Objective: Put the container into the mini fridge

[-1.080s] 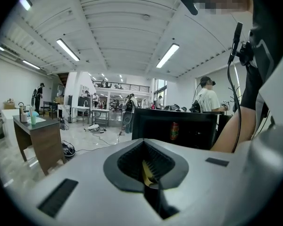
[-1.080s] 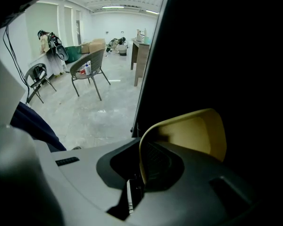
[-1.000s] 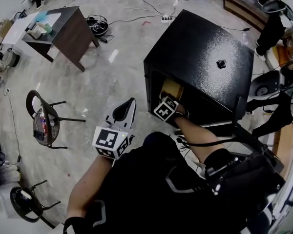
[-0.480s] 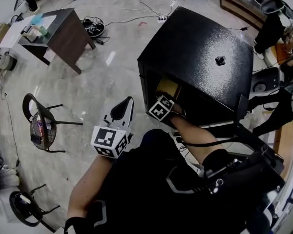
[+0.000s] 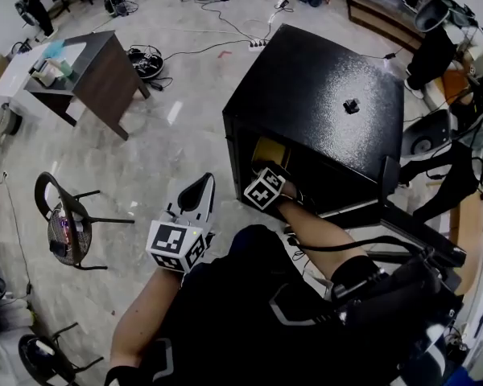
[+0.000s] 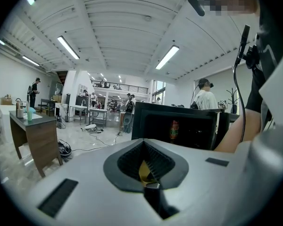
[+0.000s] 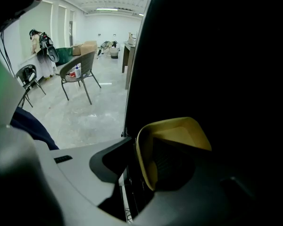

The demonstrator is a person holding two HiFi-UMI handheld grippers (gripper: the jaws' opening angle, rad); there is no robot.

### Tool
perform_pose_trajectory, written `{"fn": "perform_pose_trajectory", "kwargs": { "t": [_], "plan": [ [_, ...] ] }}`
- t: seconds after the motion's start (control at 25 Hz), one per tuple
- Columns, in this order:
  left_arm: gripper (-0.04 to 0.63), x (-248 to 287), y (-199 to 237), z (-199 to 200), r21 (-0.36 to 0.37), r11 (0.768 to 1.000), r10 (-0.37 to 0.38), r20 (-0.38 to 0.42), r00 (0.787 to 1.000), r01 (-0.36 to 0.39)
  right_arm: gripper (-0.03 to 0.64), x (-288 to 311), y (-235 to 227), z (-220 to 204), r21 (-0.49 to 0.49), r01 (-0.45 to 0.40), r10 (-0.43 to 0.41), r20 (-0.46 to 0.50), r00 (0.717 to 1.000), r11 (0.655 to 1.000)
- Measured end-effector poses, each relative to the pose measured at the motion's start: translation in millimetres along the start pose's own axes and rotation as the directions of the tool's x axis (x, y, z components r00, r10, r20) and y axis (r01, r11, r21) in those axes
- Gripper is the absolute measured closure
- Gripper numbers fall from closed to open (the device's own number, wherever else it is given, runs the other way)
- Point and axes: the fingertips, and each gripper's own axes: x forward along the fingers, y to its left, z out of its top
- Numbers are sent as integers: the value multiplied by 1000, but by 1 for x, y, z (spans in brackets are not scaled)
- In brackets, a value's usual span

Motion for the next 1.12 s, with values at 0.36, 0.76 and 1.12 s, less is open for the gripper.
{"fn": "perform_pose_trajectory", "kwargs": {
  "t": [0.36, 0.76, 1.12],
  "plan": [
    [589, -45, 5, 25, 10, 1000, -6, 8, 1000, 6, 468, -77, 11, 33, 113, 55, -70, 133, 989, 992],
    [589, -95, -25, 51, 55, 988, -148, 48, 988, 145, 509, -186, 46, 60, 290, 67, -155, 294, 943, 955],
    [589, -135, -39, 61, 43, 970, -240, 60, 969, 238, 565, -300, 68, 78, 437, 94, -301, 434, 849, 894]
  ]
}}
